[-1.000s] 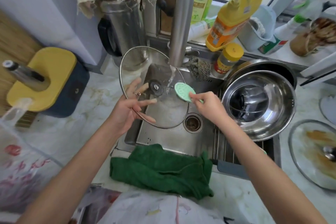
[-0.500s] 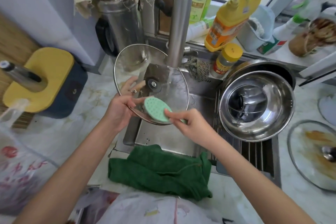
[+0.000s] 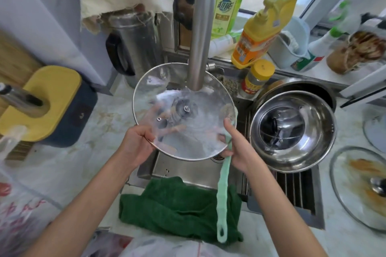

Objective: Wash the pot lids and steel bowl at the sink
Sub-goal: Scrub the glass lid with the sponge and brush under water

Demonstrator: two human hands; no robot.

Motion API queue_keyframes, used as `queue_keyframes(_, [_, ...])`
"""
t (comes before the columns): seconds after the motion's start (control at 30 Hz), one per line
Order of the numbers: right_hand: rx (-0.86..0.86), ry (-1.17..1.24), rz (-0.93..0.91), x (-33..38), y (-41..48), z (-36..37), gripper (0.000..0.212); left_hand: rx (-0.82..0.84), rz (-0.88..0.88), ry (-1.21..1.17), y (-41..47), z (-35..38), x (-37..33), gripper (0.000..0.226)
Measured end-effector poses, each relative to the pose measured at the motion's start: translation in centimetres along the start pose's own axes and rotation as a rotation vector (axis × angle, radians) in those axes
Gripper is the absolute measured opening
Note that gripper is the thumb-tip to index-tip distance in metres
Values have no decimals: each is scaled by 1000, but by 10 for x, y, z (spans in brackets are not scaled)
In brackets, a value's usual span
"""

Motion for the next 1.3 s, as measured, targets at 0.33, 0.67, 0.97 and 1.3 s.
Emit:
queue_keyframes(0.33, [-108,236,-183,0,-23,-7,23,-113,44,497,42,-10,6,68])
queue_keyframes(0.67, [-277,329,-242,-15,-36,-8,18,-360,150,1625,74,28,21,127])
queue_keyframes(0.97, [-299,336,-275,-18,-41,-3,18,-525,327,1508,89,20,25,51])
queue_keyframes(1.3, [-366,234,-228,-24,-43,2,18,328,479,2117,107,28,66,59])
Point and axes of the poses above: each hand's wrist, its own y-axis towards the middle knuckle, its own z-axis out of the palm, x = y × z, the point moved 2 cm from there along y, towards the middle knuckle, and after that the axes turned 2 degrees about -x, right-handed, at the moved point
